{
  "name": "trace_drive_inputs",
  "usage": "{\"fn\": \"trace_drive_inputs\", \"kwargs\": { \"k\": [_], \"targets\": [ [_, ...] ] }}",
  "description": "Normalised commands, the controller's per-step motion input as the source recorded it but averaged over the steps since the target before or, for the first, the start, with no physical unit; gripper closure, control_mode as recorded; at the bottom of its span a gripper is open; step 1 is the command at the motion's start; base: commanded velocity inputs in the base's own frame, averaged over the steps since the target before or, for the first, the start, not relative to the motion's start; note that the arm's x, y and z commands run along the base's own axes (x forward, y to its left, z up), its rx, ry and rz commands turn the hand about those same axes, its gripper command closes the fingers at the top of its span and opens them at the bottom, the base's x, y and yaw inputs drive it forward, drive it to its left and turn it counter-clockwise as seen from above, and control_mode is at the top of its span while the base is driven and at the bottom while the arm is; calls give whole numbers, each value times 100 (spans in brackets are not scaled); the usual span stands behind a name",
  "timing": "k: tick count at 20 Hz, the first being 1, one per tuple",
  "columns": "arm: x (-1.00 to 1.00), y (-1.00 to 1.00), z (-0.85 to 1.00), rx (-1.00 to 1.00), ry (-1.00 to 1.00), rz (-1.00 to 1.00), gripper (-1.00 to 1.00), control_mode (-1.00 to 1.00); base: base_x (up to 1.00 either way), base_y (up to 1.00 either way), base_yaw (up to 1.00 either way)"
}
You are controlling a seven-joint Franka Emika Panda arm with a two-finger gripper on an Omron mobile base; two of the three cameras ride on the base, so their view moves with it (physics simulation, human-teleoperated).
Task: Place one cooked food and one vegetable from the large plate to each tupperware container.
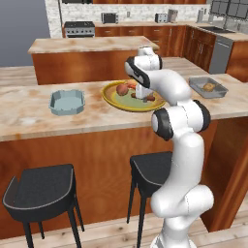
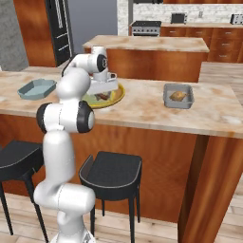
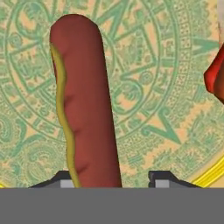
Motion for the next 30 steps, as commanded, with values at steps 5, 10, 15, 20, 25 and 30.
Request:
{"fn": "trace_drive_inputs", "kwargs": {
  "k": [5, 10, 15, 20, 25, 30],
  "targets": [
    [-1, -2, -14, 0, -20, -1, 100, -100, 0, 0, 0],
    [0, 0, 92, 0, -21, 0, 100, -100, 0, 0, 0],
    [4, -41, 86, -4, -1, -2, 100, -100, 0, 0, 0],
    [33, -91, 17, -3, 0, -14, 100, -100, 0, 0, 0],
    [23, -94, 6, -10, 0, -19, 100, -100, 0, 0, 0],
    [-9, -90, 1, -1, -24, -30, 100, -100, 0, 0, 0]
  ]
}}
